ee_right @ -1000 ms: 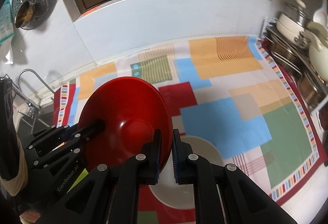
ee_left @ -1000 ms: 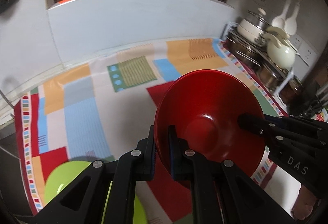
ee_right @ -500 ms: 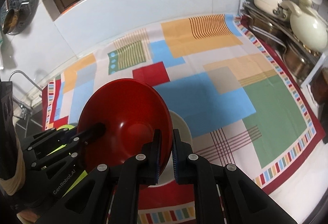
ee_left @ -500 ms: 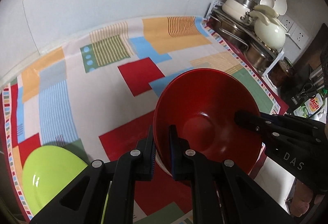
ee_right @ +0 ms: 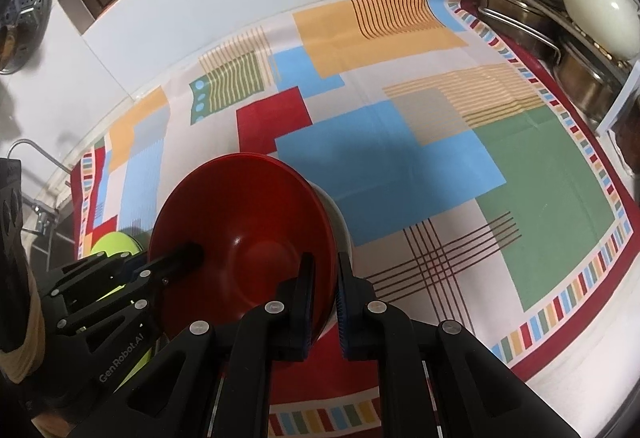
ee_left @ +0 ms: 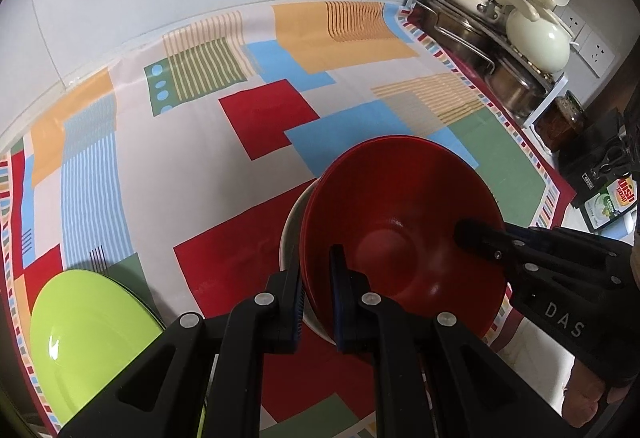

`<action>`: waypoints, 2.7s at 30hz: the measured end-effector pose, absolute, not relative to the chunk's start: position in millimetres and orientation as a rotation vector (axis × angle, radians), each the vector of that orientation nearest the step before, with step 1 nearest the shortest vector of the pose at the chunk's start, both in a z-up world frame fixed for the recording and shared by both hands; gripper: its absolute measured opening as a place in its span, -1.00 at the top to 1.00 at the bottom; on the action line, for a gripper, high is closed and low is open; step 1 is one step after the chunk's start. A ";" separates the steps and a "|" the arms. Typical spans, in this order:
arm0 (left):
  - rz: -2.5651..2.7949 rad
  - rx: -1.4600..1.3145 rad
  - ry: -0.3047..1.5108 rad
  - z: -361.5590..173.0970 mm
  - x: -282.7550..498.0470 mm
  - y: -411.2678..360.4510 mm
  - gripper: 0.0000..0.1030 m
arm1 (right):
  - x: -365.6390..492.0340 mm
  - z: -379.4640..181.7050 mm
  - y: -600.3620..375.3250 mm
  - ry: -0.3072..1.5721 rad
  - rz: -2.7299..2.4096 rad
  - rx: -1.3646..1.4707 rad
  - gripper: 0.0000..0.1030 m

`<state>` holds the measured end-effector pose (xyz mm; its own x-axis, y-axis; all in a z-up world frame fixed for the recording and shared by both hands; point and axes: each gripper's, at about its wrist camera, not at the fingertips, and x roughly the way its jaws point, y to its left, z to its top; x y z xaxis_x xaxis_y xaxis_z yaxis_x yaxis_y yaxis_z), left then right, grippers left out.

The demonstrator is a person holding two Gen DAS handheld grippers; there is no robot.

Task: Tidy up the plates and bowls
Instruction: 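Lower the red bowl into the white bowl, then close both tools on the rims of the nested bowl stack, then lift the bowl stack and carry it over the lime-green plate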

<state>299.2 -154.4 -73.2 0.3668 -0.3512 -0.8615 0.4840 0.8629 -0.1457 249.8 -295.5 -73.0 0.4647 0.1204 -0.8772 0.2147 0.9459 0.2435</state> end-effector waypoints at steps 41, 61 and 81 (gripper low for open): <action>-0.452 0.192 1.027 -82.2 307.3 -142.0 0.05 | 252.5 -85.9 -295.1 1.000 -0.089 0.338 0.16; -0.465 0.129 1.141 -110.8 315.2 -153.8 0.29 | 256.4 -126.2 -307.3 1.119 -0.052 0.514 0.37; -0.454 0.063 1.211 -119.3 314.3 -159.6 0.41 | 261.5 -133.4 -305.1 1.202 -0.037 0.513 0.41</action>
<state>314.3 -159.6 -119.3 0.2737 -0.3044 -0.9124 0.3705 0.9088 -0.1920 261.5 -305.1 -133.4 0.3738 0.2394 -0.8961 0.2941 0.8857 0.3593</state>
